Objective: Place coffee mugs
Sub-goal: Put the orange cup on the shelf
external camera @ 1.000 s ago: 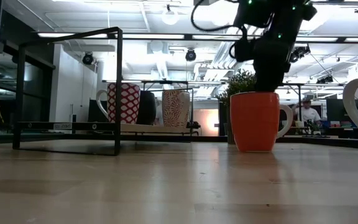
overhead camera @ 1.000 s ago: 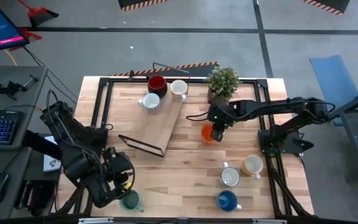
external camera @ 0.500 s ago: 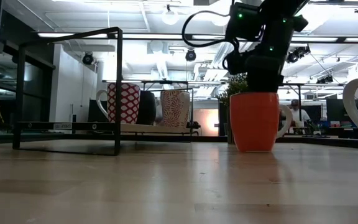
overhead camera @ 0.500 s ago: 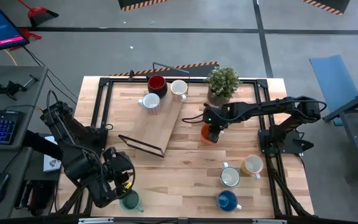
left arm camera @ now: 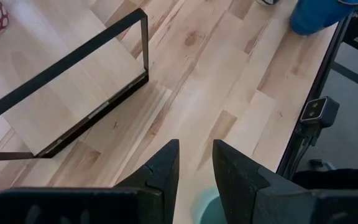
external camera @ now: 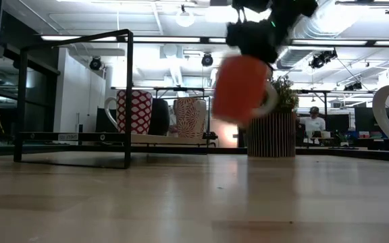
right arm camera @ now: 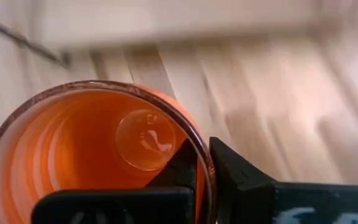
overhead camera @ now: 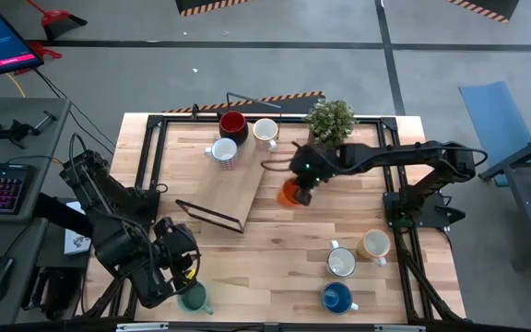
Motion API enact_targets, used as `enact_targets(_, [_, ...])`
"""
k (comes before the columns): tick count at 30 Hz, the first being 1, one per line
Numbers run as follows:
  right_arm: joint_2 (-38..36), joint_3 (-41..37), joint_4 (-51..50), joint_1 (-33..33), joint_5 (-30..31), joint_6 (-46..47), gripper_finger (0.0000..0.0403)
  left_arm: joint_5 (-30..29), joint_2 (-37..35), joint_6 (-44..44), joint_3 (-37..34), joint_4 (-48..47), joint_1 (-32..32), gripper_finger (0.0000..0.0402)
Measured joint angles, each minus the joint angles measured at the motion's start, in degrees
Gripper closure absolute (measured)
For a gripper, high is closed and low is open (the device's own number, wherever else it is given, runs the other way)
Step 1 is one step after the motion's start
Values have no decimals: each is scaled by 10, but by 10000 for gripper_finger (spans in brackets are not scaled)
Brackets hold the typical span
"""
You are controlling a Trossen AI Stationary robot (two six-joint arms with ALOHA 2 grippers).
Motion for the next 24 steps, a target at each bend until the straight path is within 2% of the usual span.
enact_targets(8, [28,163,-38,-30,14,-49,402,0,0,-1,0,15,0,314])
enact_targets(13, [104,282,-88,-48,15,-89,402,-8,0,15,0,15,0,314])
enact_targets(18, [201,397,-187,-66,11,-133,402,-12,0,19,0,15,0,314])
enact_targets(21, [252,443,-227,-75,14,-155,402,-12,0,19,0,15,0,314])
enact_targets(24, [288,465,-226,-82,15,-169,403,-12,0,19,0,15,0,314])
